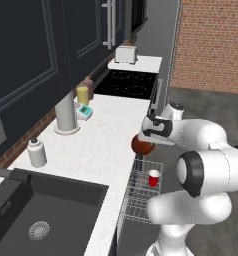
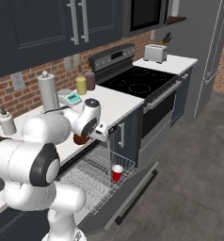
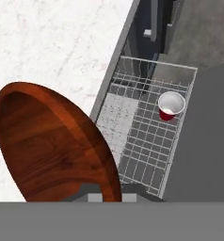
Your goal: Pick up the cup and bowl from the counter, place them in the dishwasher, and close the dishwasher door.
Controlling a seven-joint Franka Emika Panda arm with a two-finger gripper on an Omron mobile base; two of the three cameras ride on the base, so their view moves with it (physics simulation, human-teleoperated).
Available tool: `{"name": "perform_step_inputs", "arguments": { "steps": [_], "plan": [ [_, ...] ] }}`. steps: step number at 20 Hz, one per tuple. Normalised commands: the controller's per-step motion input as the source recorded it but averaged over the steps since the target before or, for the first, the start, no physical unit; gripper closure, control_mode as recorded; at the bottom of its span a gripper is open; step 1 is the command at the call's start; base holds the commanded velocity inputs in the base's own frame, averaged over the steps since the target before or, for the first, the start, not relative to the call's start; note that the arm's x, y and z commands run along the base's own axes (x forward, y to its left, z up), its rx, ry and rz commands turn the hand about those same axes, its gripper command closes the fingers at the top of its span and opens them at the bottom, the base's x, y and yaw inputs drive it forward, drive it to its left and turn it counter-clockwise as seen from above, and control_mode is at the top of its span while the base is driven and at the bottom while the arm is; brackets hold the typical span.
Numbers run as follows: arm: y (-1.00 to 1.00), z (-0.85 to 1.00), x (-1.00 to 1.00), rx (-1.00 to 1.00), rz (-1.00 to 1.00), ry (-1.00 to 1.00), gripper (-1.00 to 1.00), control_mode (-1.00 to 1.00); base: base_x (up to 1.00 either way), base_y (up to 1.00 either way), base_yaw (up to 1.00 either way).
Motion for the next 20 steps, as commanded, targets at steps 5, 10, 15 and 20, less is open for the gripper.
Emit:
{"name": "perform_step_inputs", "arguments": {
  "steps": [5, 10, 15, 20],
  "plan": [
    [-0.75, 0.14, -0.37, 0.01, -0.1, 0.12, 1.0, -1.0, 0.0, 0.0, 0.0],
    [-0.77, 0.07, -0.21, 0.0, -0.07, 0.17, 1.0, -1.0, 0.0, 0.0, 0.0],
    [-0.57, -0.06, -0.19, 0.02, 0.0, 0.11, 1.0, -1.0, 0.0, 0.0, 0.0],
    [-0.49, -0.43, -0.17, 0.25, 0.0, 0.01, 1.0, -1.0, 0.0, 0.0, 0.0]
  ]
}}
